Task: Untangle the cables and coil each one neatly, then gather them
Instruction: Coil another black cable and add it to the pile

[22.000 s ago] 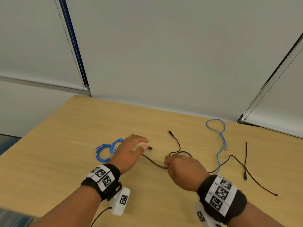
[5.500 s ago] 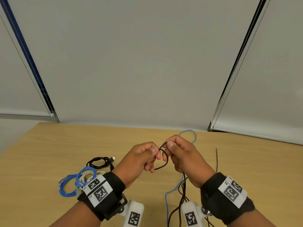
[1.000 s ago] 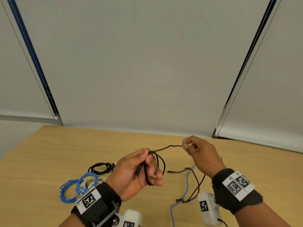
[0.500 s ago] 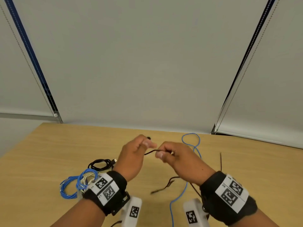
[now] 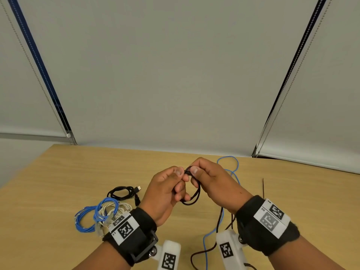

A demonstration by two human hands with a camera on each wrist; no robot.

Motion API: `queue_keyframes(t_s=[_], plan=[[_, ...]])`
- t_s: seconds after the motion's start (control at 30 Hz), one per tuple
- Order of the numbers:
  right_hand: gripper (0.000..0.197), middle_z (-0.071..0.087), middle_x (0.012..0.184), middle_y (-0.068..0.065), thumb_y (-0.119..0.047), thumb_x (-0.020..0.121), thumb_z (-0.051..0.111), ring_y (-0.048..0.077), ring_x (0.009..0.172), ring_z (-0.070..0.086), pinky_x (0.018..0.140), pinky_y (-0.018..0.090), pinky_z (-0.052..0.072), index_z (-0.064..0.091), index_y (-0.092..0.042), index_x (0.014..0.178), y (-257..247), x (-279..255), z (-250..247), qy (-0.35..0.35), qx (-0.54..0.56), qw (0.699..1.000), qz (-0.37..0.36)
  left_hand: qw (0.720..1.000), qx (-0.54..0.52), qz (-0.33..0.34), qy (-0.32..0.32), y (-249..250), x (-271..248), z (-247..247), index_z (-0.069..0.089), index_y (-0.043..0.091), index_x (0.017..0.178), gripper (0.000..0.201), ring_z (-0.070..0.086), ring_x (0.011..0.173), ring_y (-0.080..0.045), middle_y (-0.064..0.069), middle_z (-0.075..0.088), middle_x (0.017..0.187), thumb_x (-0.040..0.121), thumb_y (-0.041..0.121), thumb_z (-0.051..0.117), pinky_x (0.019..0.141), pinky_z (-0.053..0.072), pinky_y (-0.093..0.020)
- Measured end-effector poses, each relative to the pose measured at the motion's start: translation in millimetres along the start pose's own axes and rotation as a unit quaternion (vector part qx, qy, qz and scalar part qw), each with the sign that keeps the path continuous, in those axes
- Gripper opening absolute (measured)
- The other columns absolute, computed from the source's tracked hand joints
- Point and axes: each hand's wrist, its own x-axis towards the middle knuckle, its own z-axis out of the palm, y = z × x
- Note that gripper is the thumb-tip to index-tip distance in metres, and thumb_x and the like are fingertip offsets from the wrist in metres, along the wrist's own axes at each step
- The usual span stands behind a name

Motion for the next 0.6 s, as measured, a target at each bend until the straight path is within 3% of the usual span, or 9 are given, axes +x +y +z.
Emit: queue_keyframes(t_s=[0.13,0.27,0.37,0.43,0.6], plan=[[0.024,0.048,0.062,-0.011,-0.02,0.107,0.041,0.006,0.058,0.041,0.058,0.02,0.035,0.052,-0.02,0.085,2,-1,5,-0.008,0.006,1.0,0.027,0.996,-0.053,-0.056,-0.046,2,-1,-6,0.066,0.006,0.084,0.03,0.035,0.045,-0.012,0.0,0.037,0.056,0.098,0.032,0.06,0.058,0.052,-0.033],[0.022,0.053,0.059,-0.009,-0.022,0.105,0.048,0.003,0.049,0.038,0.048,0.013,0.033,0.058,-0.017,0.086,0,-2,1,-0.02,0.031,0.999,0.025,0.99,-0.052,-0.094,-0.092,10,-3,-13,0.061,0.006,0.083,0.026,0.033,0.043,-0.013,0.0,0.032,0.056,0.094,0.029,0.06,0.062,0.054,-0.036],[0.019,0.062,0.065,-0.003,-0.023,0.101,0.058,0.01,0.047,0.039,0.044,0.019,0.032,0.061,-0.011,0.087,3,0,-6,-0.004,0.094,0.995,0.033,0.989,-0.085,-0.073,-0.092,13,-5,-11,0.058,0.009,0.081,0.026,0.038,0.043,-0.014,0.0,0.037,0.055,0.097,0.03,0.058,0.061,0.054,-0.036],[0.017,0.062,0.064,-0.006,-0.021,0.102,0.058,0.011,0.047,0.045,0.045,0.023,0.039,0.062,-0.008,0.091,9,-2,-9,-0.022,0.103,0.993,0.045,0.985,-0.135,-0.055,-0.089,16,-4,-10,0.057,0.01,0.08,0.03,0.046,0.046,-0.017,-0.002,0.043,0.056,0.102,0.03,0.052,0.065,0.056,-0.038],[0.014,0.065,0.073,0.005,-0.018,0.101,0.057,0.019,0.058,0.06,0.061,0.032,0.052,0.065,-0.02,0.09,28,-12,4,-0.085,0.081,0.989,0.093,0.971,-0.237,0.02,-0.014,25,6,-12,0.058,0.011,0.078,0.034,0.07,0.068,-0.028,-0.01,0.065,0.069,0.101,0.031,0.045,0.078,0.061,-0.043]])
